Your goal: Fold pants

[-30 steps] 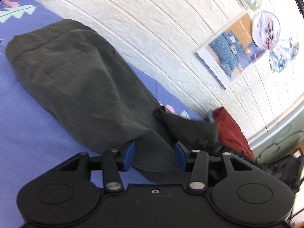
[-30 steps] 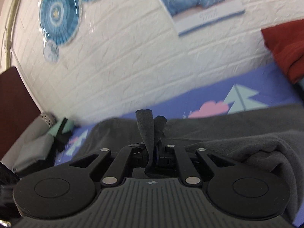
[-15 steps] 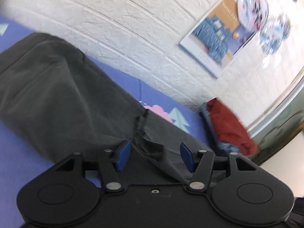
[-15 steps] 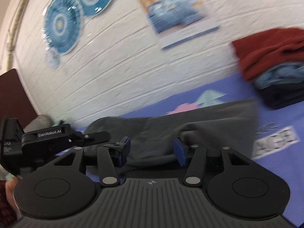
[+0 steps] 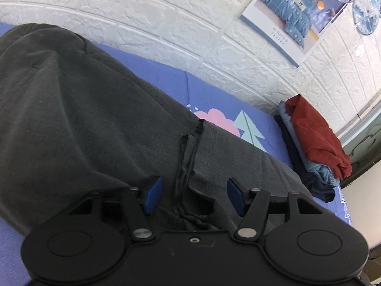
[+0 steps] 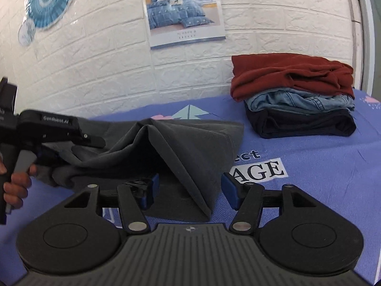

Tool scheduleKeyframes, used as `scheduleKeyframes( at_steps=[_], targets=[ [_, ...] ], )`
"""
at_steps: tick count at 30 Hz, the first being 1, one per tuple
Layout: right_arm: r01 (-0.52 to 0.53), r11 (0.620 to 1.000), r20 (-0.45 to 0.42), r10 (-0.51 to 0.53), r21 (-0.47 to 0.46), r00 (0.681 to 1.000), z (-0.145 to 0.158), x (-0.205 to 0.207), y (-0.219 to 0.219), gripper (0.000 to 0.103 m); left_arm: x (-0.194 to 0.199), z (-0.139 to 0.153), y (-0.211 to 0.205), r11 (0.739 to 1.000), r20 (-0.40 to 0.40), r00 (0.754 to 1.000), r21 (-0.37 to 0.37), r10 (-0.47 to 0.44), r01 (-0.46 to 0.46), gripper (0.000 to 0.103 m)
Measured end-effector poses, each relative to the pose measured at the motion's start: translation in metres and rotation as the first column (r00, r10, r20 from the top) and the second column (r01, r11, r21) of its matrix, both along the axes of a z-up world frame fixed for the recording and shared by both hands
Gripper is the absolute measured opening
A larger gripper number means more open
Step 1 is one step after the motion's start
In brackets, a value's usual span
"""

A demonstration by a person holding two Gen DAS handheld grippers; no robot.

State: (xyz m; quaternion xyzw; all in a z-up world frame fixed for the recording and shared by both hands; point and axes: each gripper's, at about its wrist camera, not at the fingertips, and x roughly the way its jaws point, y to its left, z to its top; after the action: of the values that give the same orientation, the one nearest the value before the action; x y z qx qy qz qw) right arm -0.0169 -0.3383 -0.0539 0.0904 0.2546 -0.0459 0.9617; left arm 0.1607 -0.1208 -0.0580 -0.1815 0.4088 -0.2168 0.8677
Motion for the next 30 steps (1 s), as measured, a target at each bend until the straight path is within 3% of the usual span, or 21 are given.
scheduleKeyframes(
  at_steps=[5,7,8,9,12,14,17,19,21,25,27,30],
  targets=[
    [0.016,1.0,-0.024,-0.016,-0.002,1.0,-0.004,0.013,0.001,0.092,-0.005,-0.001,-0.022,0.992,0.049,0.998,0.122,-0.034,0.028,0.103],
    [0.033,0.999,-0.032,-0.033,-0.006,0.999,-0.005,0.016,0.0,0.076,-0.008,0.002,-0.018,0.994,0.072,0.997,0.11,-0.031,0.023,0.103],
    [0.037,0.999,-0.037,-0.037,-0.007,0.999,-0.004,0.018,-0.001,0.045,-0.008,0.006,-0.014,0.996,0.08,0.997,0.092,-0.023,0.015,0.103],
    [0.046,0.999,-0.043,-0.046,-0.019,0.998,-0.002,0.018,-0.003,0.023,-0.009,0.013,-0.008,0.998,0.099,0.995,0.07,-0.013,0.006,0.103],
    [0.032,0.999,-0.011,-0.032,-0.014,0.999,0.012,0.009,-0.013,0.012,-0.008,0.032,0.01,0.996,0.174,0.984,0.077,0.022,-0.036,0.103],
    [-0.038,0.999,-0.02,0.037,-0.039,0.999,0.016,0.003,-0.016,0.007,-0.003,0.029,0.017,0.996,0.144,0.99,0.084,0.003,-0.016,0.103],
    [-0.126,0.985,-0.144,0.109,-0.114,0.984,-0.004,0.003,-0.012,0.006,0.002,0.003,0.01,0.985,0.073,0.996,0.171,-0.044,0.031,0.103],
    [-0.146,0.98,-0.19,0.119,-0.137,0.975,-0.015,0.001,-0.012,0.012,-0.003,0.0,0.015,0.99,0.092,0.995,0.141,-0.028,0.015,0.103],
    [-0.161,0.983,-0.196,0.142,-0.083,0.97,-0.009,-0.006,-0.019,0.022,-0.008,0.01,0.025,0.994,0.095,0.995,0.106,0.028,-0.038,0.103],
    [-0.196,0.972,-0.095,0.208,0.127,0.973,0.018,-0.024,-0.037,0.028,-0.033,0.041,0.031,0.996,0.188,0.981,0.057,0.055,-0.066,0.103],
    [-0.196,0.972,-0.02,0.2,0.132,0.979,0.032,-0.02,-0.036,0.031,-0.044,0.05,0.02,0.999,0.219,0.976,0.047,0.013,-0.023,0.103],
    [-0.153,0.986,0.036,0.151,0.065,0.988,0.037,0.002,-0.029,0.038,-0.05,0.043,-0.007,0.992,0.246,0.967,0.121,-0.071,0.042,0.103]
  ],
)
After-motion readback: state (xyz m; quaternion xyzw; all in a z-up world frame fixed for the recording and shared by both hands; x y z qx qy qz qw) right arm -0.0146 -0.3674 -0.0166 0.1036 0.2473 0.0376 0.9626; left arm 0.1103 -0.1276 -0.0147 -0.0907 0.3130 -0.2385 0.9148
